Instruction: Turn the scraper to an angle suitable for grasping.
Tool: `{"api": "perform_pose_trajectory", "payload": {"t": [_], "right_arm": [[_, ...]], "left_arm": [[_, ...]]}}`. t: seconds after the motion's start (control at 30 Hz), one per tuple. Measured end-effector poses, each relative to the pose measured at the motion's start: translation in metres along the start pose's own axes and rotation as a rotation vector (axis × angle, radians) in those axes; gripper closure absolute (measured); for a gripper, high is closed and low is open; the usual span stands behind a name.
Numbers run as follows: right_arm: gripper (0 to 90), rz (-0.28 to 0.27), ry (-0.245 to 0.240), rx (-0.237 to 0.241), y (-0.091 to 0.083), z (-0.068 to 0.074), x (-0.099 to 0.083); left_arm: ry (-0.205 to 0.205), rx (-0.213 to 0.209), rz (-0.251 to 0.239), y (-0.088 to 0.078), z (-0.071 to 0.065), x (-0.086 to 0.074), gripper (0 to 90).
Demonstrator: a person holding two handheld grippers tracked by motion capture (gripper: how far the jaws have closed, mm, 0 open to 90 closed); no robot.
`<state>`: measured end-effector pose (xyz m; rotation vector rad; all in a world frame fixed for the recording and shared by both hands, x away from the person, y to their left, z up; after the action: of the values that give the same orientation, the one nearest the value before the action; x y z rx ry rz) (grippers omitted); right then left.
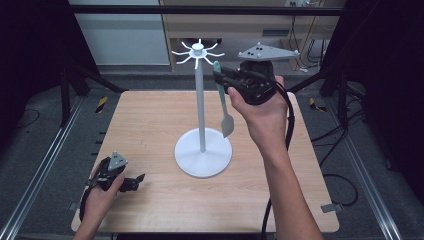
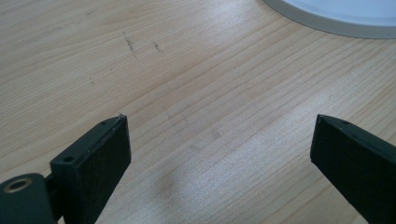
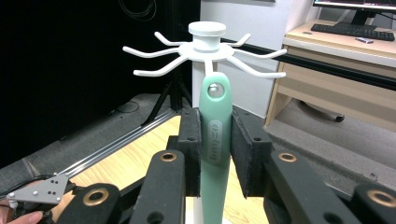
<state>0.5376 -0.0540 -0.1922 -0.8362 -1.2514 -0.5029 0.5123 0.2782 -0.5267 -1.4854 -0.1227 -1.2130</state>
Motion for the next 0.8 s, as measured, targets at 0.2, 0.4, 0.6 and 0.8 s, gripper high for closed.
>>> {"api": "perform_pose_trajectory", "payload": {"t": [0.2,0.4,0.6,0.8], "right_arm": [[74.7,0.014,-0.002,0.002,0.006,0.001,-0.001],[74.7,0.019,0.0,0.003,0.011,0.001,0.0],[74.6,0.026,-0.004,0.004,0.015,0.001,0.0],[74.4,0.018,-0.001,0.005,0.014,0.003,-0.002]], "left_arm": [[0.0,0.001,-0.001,0.0,0.0,0.0,4.8],[0.0,0.001,-0.002,-0.001,0.001,0.001,4.9],[0.002,0.002,-0.003,-0.001,0.001,0.001,4.8],[0.004,0.001,-0.002,-0.001,0.0,0.001,4.8]]}}
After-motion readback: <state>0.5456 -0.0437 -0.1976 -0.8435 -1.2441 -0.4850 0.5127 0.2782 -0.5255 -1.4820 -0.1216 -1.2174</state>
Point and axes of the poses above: each handheld gripper's, and its own axes: y roughly forward along the jaws, x roughly out of its top, z roughly to its left, the point moved 7 cm from there along y, roughly forward along the jaws, and after that the axes turned 6 degrees about y, right-handed, at the moved point
